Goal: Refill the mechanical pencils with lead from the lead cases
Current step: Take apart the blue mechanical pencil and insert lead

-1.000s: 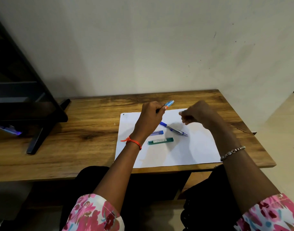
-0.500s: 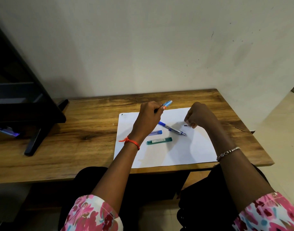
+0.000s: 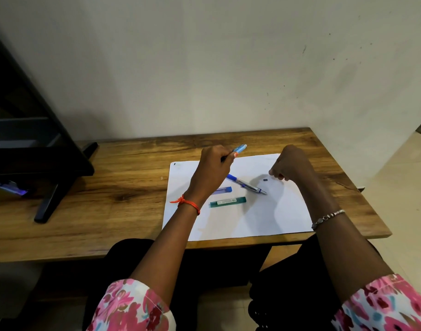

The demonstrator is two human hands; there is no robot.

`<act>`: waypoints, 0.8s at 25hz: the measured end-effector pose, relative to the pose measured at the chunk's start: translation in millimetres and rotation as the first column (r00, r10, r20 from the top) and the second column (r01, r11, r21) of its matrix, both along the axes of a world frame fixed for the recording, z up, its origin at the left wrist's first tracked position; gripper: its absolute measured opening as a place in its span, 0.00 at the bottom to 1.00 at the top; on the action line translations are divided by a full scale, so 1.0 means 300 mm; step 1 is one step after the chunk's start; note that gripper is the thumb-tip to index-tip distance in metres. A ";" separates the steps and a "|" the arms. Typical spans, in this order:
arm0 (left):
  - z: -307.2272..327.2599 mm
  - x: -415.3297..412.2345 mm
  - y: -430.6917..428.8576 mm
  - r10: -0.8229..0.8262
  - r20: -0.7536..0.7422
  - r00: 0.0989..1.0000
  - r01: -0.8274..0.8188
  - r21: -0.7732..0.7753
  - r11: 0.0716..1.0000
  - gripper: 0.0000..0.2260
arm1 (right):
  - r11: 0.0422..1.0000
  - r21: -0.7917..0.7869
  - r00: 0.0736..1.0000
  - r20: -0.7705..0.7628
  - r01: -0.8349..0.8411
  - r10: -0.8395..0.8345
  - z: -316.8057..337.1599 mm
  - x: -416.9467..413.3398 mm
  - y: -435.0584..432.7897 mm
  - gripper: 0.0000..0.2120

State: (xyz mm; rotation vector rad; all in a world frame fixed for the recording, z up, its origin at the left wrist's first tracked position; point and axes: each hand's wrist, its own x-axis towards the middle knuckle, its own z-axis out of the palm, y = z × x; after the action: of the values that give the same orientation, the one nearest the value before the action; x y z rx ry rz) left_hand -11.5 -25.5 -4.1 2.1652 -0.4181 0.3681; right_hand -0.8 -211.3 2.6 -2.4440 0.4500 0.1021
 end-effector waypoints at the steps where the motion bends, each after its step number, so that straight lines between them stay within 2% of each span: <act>1: -0.002 -0.001 -0.002 -0.002 -0.004 1.000 0.002 0.003 1.000 0.12 | 0.999 -0.039 1.000 -0.018 -0.012 0.011 -0.003 -0.003 0.003 0.09; 5: -0.001 -0.009 -0.006 -0.011 0.009 1.000 0.011 0.038 0.999 0.11 | 0.993 -0.111 0.998 -0.047 -0.036 0.031 -0.003 -0.018 0.004 0.24; 8: -0.006 -0.006 -0.006 -0.037 0.030 0.999 0.035 0.067 0.997 0.11 | 0.990 -0.137 0.997 -0.077 -0.022 0.012 -0.005 -0.015 -0.007 0.23; 12: -0.012 -0.004 -0.006 -0.042 0.030 0.999 0.039 0.091 0.995 0.09 | 0.997 -0.072 0.994 -0.111 0.011 -0.019 0.001 -0.006 -0.021 0.17; 14: -0.010 -0.008 -0.012 -0.048 0.024 0.999 0.045 0.106 0.993 0.09 | 1.000 0.011 1.000 -0.020 -0.007 0.007 0.014 -0.006 -0.024 0.10; 15: -0.010 -0.008 -0.015 -0.057 0.023 0.998 0.054 0.117 0.992 0.09 | 0.994 0.103 0.998 0.055 -0.043 0.037 0.025 -0.009 -0.021 0.09; 17: -0.008 -0.011 -0.017 -0.079 0.020 0.997 0.076 0.129 0.989 0.10 | 0.938 0.288 0.970 0.200 -0.194 0.139 0.064 -0.028 -0.003 0.09; 18: -0.004 -0.012 -0.017 -0.087 0.018 0.996 0.084 0.129 0.988 0.10 | 0.900 0.335 0.948 0.243 -0.280 0.204 0.086 -0.041 0.010 0.09; 20: -0.003 -0.011 -0.016 -0.100 0.017 0.995 0.097 0.126 0.987 0.11 | 0.851 0.330 0.906 0.263 -0.409 0.333 0.109 -0.056 0.030 0.09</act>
State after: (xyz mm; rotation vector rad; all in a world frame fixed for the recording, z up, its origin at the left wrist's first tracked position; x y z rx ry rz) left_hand -14.8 -30.3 -4.9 2.2533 -0.5724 0.3196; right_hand -17.5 -202.4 35.3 -2.0975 -0.1344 0.0991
